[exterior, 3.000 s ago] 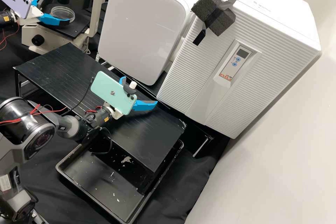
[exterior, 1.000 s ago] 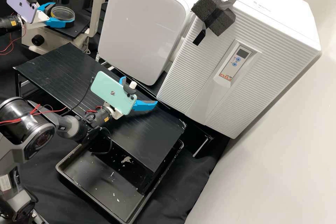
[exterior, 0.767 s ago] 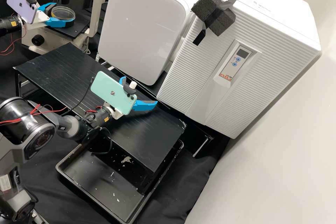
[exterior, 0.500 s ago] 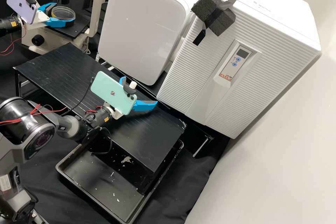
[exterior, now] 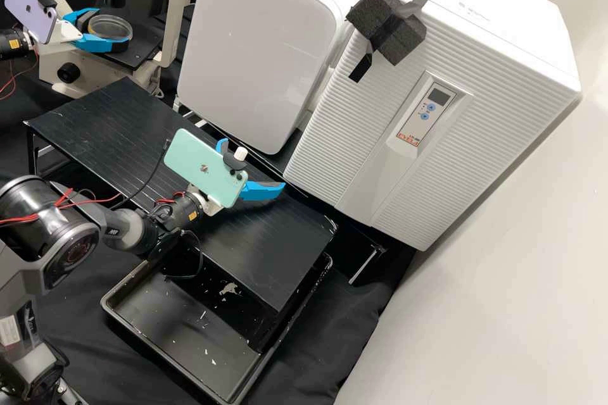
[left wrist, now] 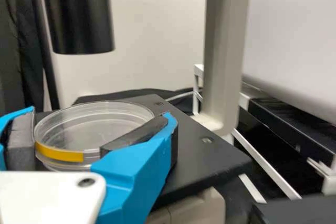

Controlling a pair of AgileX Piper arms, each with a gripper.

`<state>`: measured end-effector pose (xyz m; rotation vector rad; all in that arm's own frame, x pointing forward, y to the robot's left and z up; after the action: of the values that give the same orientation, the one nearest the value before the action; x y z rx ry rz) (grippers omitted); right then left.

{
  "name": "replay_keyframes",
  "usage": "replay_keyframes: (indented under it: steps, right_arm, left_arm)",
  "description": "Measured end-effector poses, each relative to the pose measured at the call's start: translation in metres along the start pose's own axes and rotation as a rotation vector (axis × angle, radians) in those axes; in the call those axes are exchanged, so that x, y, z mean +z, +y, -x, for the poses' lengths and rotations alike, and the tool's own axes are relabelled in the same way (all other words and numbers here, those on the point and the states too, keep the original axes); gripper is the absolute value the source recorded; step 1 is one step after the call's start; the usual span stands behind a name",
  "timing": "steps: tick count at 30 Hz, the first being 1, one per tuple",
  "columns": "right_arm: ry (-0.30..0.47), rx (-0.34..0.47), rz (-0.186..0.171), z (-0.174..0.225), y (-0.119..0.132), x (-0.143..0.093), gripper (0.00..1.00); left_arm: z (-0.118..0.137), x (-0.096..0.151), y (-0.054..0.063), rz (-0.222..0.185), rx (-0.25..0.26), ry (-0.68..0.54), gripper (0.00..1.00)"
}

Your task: Place the petri dish on the bench

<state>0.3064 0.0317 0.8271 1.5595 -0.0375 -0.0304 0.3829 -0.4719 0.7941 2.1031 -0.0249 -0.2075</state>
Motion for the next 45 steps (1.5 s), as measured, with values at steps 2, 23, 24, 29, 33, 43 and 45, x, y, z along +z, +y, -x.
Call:
replay_keyframes:
  steps: [2,23,24,29,33,43,45]
  right_arm:
    - [0.000,0.000,0.000,0.000,0.000,0.000,1.00]
    - [0.000,0.000,0.000,0.000,0.000,0.000,1.00]
    - [0.000,0.000,0.000,0.000,0.000,0.000,1.00]
    - [0.000,0.000,0.000,0.000,0.000,0.000,1.00]
    - [0.000,0.000,0.000,0.000,0.000,0.000,1.00]
    - [0.000,0.000,0.000,0.000,0.000,0.000,1.00]
    - [0.000,0.000,0.000,0.000,0.000,0.000,1.00]
  left_arm:
    - [0.005,0.001,0.003,0.003,-0.006,-0.006,0.00]
    - [0.030,0.036,0.025,0.046,0.023,-0.143,0.00]
    - [0.030,0.039,0.024,0.044,0.021,-0.151,0.00]
    - [0.030,0.053,0.020,0.041,0.007,-0.188,0.00]
    - [0.032,0.074,0.014,0.036,-0.014,-0.249,0.00]
    - [0.056,0.145,0.006,-0.114,-0.063,-0.566,0.00]
    - [0.060,0.152,0.003,-0.134,-0.078,-0.613,0.00]
